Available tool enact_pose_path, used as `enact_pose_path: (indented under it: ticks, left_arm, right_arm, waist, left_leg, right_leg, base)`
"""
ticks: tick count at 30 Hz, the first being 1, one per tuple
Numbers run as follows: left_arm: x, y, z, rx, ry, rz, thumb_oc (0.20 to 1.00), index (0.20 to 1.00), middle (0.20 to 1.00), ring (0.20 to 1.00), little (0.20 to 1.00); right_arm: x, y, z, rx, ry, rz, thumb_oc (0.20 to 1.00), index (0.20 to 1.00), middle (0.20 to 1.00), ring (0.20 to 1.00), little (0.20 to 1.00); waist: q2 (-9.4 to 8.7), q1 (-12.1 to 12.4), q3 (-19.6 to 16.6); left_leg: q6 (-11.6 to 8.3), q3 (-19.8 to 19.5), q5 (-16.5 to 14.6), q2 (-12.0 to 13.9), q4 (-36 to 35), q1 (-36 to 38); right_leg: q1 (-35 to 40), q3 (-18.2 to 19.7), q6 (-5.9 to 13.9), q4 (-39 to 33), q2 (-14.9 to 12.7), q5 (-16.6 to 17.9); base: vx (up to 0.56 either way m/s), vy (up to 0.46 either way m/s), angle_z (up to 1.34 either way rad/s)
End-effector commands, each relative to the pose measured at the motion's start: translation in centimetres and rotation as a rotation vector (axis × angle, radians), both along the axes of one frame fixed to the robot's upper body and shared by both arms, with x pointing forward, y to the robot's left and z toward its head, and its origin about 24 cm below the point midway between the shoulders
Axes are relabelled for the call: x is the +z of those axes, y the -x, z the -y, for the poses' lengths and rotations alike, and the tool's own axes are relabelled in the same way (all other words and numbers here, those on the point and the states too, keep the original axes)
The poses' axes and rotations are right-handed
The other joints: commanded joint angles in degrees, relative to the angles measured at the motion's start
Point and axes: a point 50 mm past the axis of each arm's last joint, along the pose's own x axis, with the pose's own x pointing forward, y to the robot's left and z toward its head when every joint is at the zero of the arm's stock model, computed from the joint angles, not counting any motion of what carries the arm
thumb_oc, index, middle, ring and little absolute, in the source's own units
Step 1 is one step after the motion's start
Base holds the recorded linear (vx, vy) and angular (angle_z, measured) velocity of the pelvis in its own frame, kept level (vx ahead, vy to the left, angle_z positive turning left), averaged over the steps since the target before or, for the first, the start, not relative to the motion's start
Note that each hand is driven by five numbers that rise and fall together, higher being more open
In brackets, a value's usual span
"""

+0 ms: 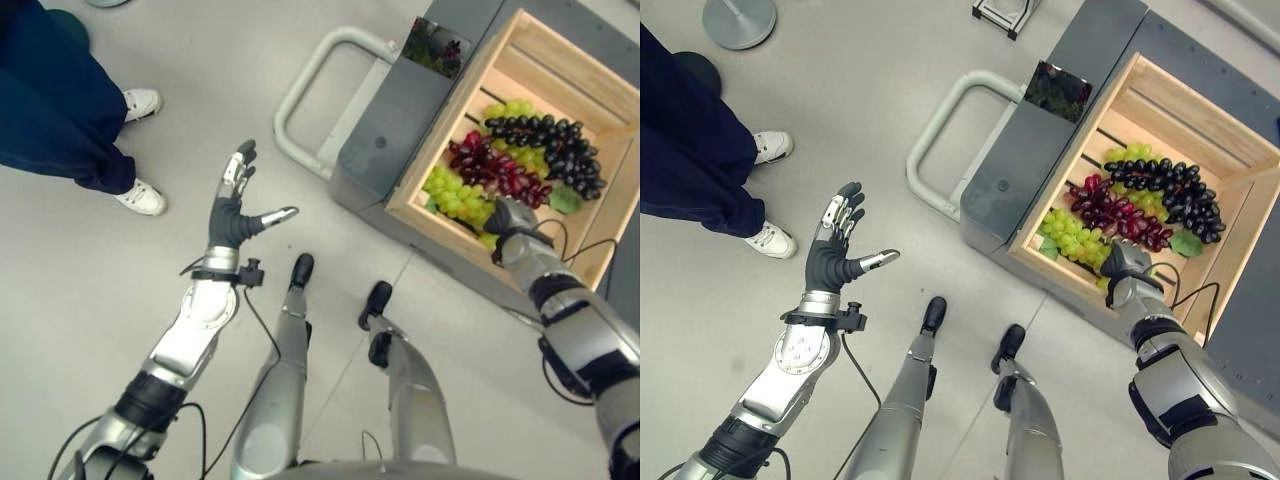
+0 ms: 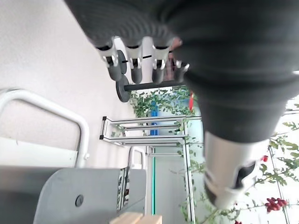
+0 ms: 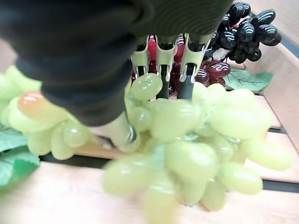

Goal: Pick up the fruits from the basket on one side to the basket on the other side

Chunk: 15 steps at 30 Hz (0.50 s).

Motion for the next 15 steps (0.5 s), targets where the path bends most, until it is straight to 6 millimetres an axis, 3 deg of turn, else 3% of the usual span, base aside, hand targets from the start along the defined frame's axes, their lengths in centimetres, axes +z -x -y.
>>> enact_pose_path:
  ticks: [1, 15]
  left_arm:
    - [3.40, 1.15, 2.47, -0.123, 0.089, 0.169, 1.000, 1.000, 1.000, 1.000, 1.000]
    - [3.29, 1.07, 2.66, -0.133, 0.099, 0.160, 1.000, 1.000, 1.000, 1.000, 1.000]
  right_arm:
    - [-2.14, 0.59, -0.54, -0.053, 0.048, -0.054, 0.200, 0.200, 0.200, 0.200, 0.200]
    - [-2.49, 1.09, 0.18, -0.080, 0.002, -0.046, 0.200, 0.200, 0.200, 0.200, 0.200]
  waist:
    - [7.33, 0.62, 3.42]
    - [7.34, 0.32, 3.42]
  left_leg:
    - [3.56, 0.84, -1.38, -1.12, 5.17, 1.93]
    - [3.73, 0.66, -1.64, -1.48, 5.49, 2.44]
  right_leg:
    - [3.01, -1.09, 4.65, -5.02, -1.18, 3.76]
    - [3.65, -1.24, 4.67, -4.80, -1.55, 3.51]
  base:
    - [0.00, 0.000, 0.00]
    - [0.00, 0.002, 0.04]
